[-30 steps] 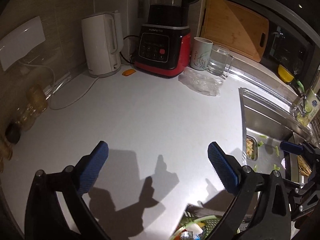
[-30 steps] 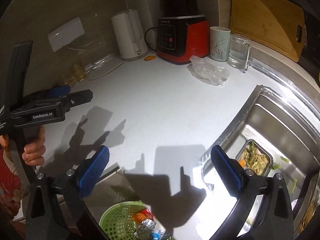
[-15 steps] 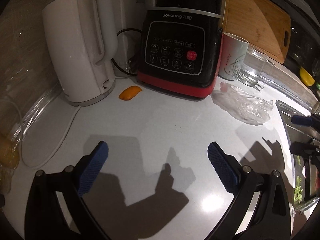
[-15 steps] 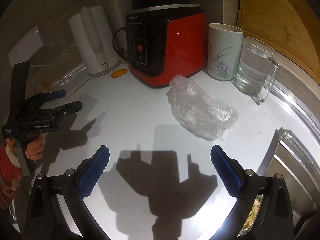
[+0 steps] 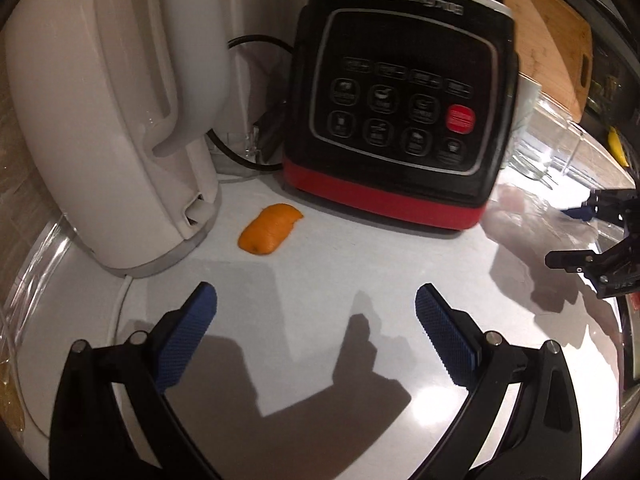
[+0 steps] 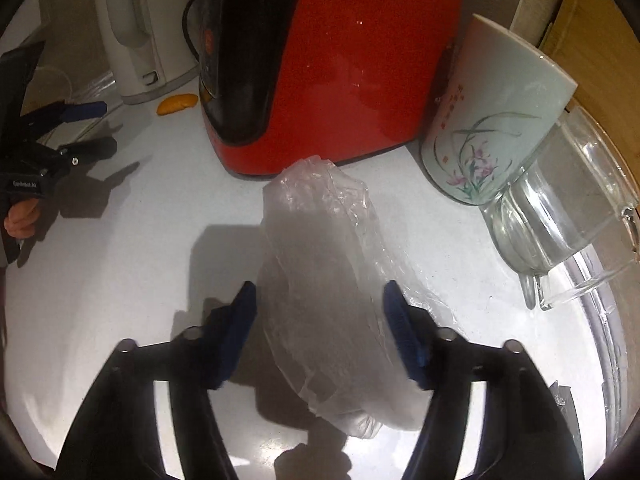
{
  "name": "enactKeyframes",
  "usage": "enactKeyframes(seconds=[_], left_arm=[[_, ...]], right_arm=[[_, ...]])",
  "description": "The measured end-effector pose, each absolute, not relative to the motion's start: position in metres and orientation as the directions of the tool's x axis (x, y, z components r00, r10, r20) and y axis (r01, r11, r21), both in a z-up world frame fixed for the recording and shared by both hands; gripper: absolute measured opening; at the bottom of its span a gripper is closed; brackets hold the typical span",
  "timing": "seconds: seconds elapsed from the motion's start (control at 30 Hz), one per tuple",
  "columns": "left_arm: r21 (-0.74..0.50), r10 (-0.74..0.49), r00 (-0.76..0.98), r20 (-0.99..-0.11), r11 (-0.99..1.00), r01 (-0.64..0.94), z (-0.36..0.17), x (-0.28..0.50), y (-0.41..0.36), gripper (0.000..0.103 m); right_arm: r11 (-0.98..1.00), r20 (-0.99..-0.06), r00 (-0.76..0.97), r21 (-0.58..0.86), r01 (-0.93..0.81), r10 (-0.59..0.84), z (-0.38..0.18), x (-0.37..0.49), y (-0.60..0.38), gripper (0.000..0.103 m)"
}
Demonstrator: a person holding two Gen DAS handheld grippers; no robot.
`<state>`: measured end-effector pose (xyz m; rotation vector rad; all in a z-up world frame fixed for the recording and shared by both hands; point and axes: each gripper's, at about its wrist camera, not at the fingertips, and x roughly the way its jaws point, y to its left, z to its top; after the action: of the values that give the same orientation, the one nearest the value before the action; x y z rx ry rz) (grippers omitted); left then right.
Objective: Collect trash
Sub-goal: 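Move both open tools back over the counter toward the bag and peel, then grasp the clear plastic bag with the right tool while the left tool grasps the orange peel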
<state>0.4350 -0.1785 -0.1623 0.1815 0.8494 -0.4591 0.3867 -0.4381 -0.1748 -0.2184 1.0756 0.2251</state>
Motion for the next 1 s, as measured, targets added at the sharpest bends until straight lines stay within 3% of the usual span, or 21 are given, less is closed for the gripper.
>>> enactKeyframes(seconds=[0.07,0.13,0.23,0.43,0.77,1.0], left_arm=[[-0.035,-0.324,0.568,-0.757,0.887,0.460,-0.163,0.443,-0.175,0.095],[-0.032,-0.327,0.571,-0.753,0.885,0.465,-0.162,0.447,-0.174,0.095],[-0.007,-0.320,0.581,-0.748,0.880,0.475,-0.162,0.453,-0.176,0.095],[0.035,-0.291,0.576,-0.764,0.873,0.487,-0.172,0.474,-0.185,0.085],[0.066,-0.258,0.552,-0.793,0.865,0.498,-0.186,0.500,-0.192,0.081],[0.060,-0.255,0.532,-0.807,0.861,0.504,-0.192,0.515,-0.193,0.072]], right_arm=[[0.955,-0.896,0.436,-0.058,-0.291,0.078,-0.179,0.388,-0.438,0.030],[0.957,-0.901,0.427,-0.049,-0.287,0.081,-0.181,0.386,-0.439,0.020],[0.963,-0.898,0.431,-0.029,-0.267,0.092,-0.178,0.378,-0.443,0.014],[0.969,-0.878,0.453,0.046,-0.242,0.155,-0.162,0.350,-0.447,0.014],[0.946,-0.822,0.482,0.196,-0.260,0.303,-0.131,0.316,-0.432,0.014],[0.922,-0.797,0.480,0.240,-0.304,0.366,-0.113,0.310,-0.401,0.014]])
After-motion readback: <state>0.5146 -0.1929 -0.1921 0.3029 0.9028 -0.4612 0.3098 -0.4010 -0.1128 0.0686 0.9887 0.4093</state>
